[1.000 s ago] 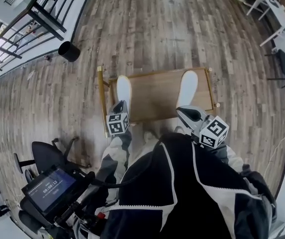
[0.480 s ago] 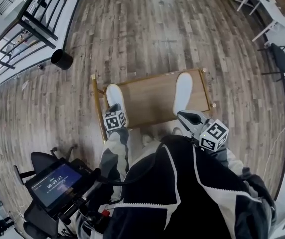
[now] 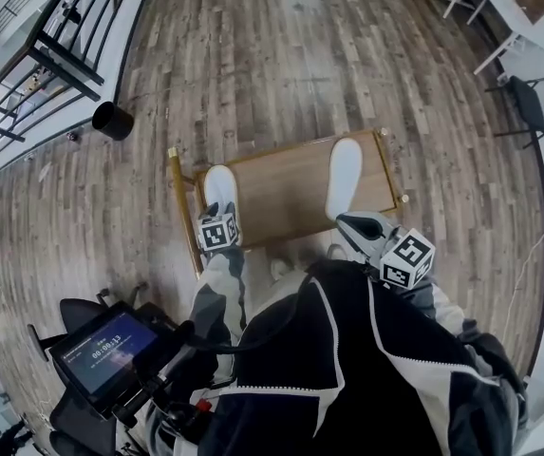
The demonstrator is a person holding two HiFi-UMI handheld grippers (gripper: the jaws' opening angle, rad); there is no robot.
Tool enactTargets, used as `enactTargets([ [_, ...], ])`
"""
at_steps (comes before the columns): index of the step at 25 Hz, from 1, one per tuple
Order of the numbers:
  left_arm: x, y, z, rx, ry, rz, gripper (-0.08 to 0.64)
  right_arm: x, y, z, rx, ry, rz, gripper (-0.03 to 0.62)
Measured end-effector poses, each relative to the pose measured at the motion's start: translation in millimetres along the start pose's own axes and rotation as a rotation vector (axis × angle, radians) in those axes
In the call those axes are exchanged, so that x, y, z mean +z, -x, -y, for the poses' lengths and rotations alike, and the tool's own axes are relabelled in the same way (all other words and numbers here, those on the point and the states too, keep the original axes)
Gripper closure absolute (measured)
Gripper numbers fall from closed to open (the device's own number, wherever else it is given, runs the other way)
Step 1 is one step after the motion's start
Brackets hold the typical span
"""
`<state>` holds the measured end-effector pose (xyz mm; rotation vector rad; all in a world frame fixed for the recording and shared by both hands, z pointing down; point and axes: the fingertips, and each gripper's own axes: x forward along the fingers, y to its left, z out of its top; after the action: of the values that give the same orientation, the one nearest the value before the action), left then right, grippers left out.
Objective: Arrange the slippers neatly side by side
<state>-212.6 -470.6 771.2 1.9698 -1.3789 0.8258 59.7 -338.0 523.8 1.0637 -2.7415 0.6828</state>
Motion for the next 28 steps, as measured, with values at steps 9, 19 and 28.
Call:
enactTargets([
  [9,43,53,26,-0.096,0.104,0.214,0.388,-1,0,-20,0.049,0.005,-0.010,0.588],
  [19,140,173,174,-0.613,-0.014,0.634,0.540,2,-33,-8,0.119,0.041,-0.021,0.588],
  [28,160,252,211,-0.875,-0.010,0.788,0.540,5,-39,-4,0.105,0.034,0.014,0.588],
])
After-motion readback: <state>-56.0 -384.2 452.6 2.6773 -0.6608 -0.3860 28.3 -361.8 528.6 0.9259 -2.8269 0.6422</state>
